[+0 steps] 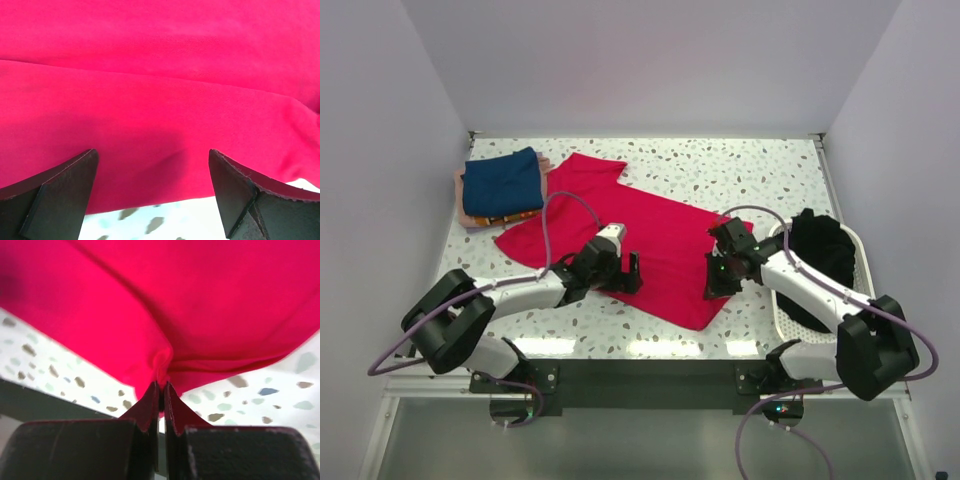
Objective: Fold and stack the t-shirts
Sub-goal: Fold the tshirt
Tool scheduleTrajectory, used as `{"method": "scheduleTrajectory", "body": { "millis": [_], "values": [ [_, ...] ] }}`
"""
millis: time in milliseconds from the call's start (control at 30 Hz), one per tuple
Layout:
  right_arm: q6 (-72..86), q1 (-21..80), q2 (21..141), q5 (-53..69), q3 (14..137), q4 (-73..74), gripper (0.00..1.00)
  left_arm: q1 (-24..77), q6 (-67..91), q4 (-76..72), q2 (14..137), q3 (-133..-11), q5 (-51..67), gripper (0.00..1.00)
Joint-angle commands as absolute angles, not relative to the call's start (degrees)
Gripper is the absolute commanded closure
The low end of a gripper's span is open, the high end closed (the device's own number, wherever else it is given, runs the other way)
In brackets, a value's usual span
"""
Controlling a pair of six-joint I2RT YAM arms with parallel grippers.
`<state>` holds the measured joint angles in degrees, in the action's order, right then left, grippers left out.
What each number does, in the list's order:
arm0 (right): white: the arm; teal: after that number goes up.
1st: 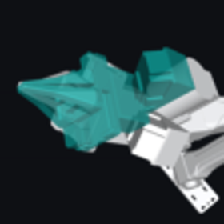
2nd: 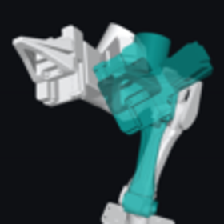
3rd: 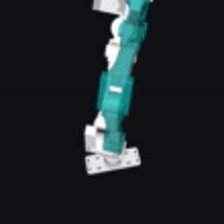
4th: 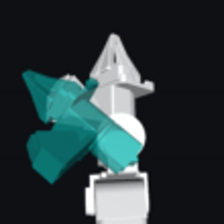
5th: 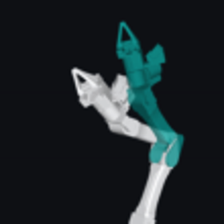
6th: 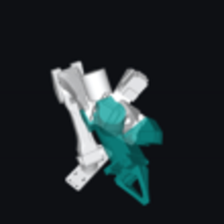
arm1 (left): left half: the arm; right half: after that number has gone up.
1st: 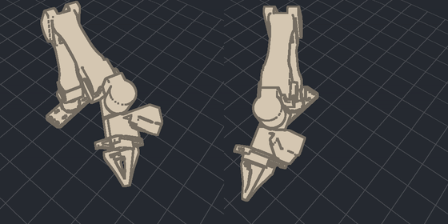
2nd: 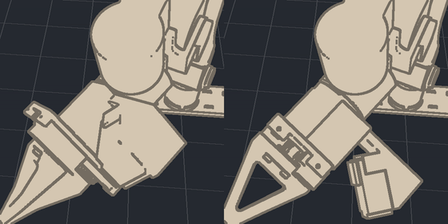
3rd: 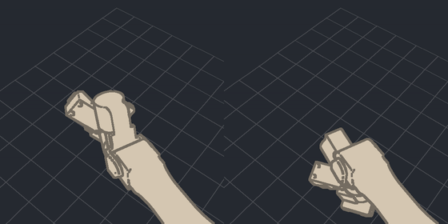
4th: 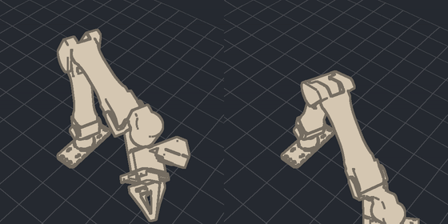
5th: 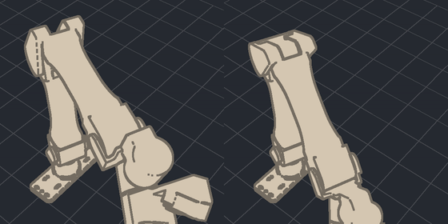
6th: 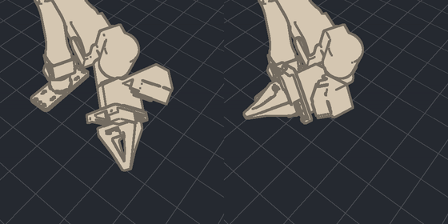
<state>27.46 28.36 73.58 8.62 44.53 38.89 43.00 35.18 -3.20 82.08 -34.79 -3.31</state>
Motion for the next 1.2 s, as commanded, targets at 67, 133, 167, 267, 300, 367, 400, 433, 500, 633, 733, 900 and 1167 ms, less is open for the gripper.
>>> {"method": "scheduleTrajectory", "body": {
  "millis": [67,133,167,267,300,367,400,433,500,633,733,900,1167],
  "values": [
    [30.85,35.14,71.46,9.32,47.64,41.92,1.0,46.67,38.93,-8.35,85.95,-37.53,-4.48,0.03],
    [31.9,36.38,70.93,9.84,47.29,42.01,1.0,46.67,39.72,-8.44,87.36,-37.09,-5.27,0.03],
    [32.25,37.69,70.23,9.67,47.37,42.27,1.0,46.58,39.9,-8.7,87.71,-36.83,-6.06,0.03],
    [33.22,39.8,68.39,10.63,47.37,42.98,1.0,46.67,40.08,-9.49,89.29,-36.3,-6.33,0.03],
    [33.48,40.16,67.94,10.9,47.37,42.89,1.0,46.67,40.08,-9.67,89.47,-36.12,-6.15,0.03],
    [34.19,41.3,67.33,12.56,47.29,42.28,1.0,46.58,40.17,-9.93,89.91,-35.77,-6.33,0.03],
    [34.45,41.74,67.24,12.92,47.37,42.1,1.0,46.58,40.25,-9.84,89.91,-35.6,-6.5,0.03],
    [35.24,42.27,67.24,13.01,47.46,42.1,1.0,46.58,40.25,-9.67,89.91,-35.25,-6.5,0.03],
    [35.86,44.2,67.41,12.83,47.64,42.1,1.0,46.67,40.52,-9.67,89.65,-34.81,-6.77,0.03],
    [37.61,48.07,68.2,12.04,47.11,42.71,0.99,46.67,40.78,-9.58,89.03,-33.14,-6.85,0.03],
    [39.28,52.19,68.82,11.52,46.41,43.33,0.96,46.67,40.69,-9.49,88.42,-32.43,-6.68,0.03],
    [41.92,55.98,67.68,9.07,47.19,46.66,0.82,46.67,40.78,-9.32,87.89,-31.55,-6.68,0.03],
    [44.91,55.81,60.74,-7.19,54.23,52.65,0.44,46.67,41.22,-9.23,87.45,-30.59,-6.42,0.03]
  ]
}}
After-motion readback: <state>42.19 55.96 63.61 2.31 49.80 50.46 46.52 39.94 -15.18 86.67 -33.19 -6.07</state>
